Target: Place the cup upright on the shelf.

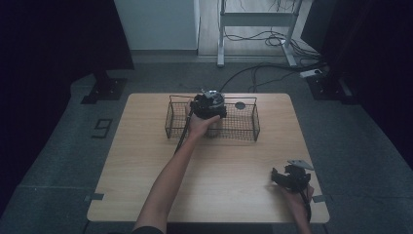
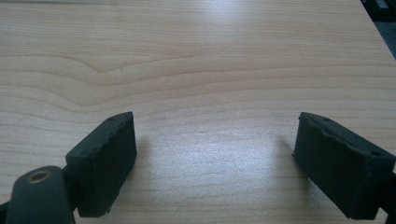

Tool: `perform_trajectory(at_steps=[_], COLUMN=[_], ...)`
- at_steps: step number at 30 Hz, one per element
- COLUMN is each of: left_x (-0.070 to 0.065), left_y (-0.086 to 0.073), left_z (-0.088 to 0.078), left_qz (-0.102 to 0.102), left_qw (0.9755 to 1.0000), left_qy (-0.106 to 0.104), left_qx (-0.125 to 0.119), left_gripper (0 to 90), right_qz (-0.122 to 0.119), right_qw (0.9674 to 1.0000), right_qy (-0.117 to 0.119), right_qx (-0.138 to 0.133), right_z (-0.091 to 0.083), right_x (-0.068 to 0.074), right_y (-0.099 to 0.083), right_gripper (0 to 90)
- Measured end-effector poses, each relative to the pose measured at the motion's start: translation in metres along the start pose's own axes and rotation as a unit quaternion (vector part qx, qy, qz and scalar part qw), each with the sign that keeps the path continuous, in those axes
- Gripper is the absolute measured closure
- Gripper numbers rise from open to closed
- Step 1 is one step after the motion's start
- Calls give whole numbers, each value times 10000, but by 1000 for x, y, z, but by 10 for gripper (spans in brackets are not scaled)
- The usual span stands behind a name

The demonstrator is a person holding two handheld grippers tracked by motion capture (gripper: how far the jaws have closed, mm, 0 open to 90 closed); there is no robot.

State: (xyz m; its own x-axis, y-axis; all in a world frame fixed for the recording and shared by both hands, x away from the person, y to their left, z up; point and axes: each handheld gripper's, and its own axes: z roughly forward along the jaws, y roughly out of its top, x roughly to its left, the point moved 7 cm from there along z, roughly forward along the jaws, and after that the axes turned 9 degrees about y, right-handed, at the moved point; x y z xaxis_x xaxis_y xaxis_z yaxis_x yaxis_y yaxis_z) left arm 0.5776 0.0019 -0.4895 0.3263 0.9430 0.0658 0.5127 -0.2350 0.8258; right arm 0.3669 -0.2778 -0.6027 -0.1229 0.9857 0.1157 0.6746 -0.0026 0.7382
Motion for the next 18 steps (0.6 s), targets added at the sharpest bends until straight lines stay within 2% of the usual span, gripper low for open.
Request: perform_trajectory(at_steps=[10, 18], left_x=[-4, -4], left_y=[-8, -12], left_z=[5, 4], left_qz=[5, -24], left_qw=[10000, 10000], left_qy=[-35, -75], left_qx=[77, 20], left_gripper=[39, 38], right_qz=[7, 7], right_qw=[10000, 10000], right_qy=[1, 0], right_qx=[-2, -2], right_z=[0, 0], right_x=[0, 0], right_y=[0, 0], right_gripper=[128, 128])
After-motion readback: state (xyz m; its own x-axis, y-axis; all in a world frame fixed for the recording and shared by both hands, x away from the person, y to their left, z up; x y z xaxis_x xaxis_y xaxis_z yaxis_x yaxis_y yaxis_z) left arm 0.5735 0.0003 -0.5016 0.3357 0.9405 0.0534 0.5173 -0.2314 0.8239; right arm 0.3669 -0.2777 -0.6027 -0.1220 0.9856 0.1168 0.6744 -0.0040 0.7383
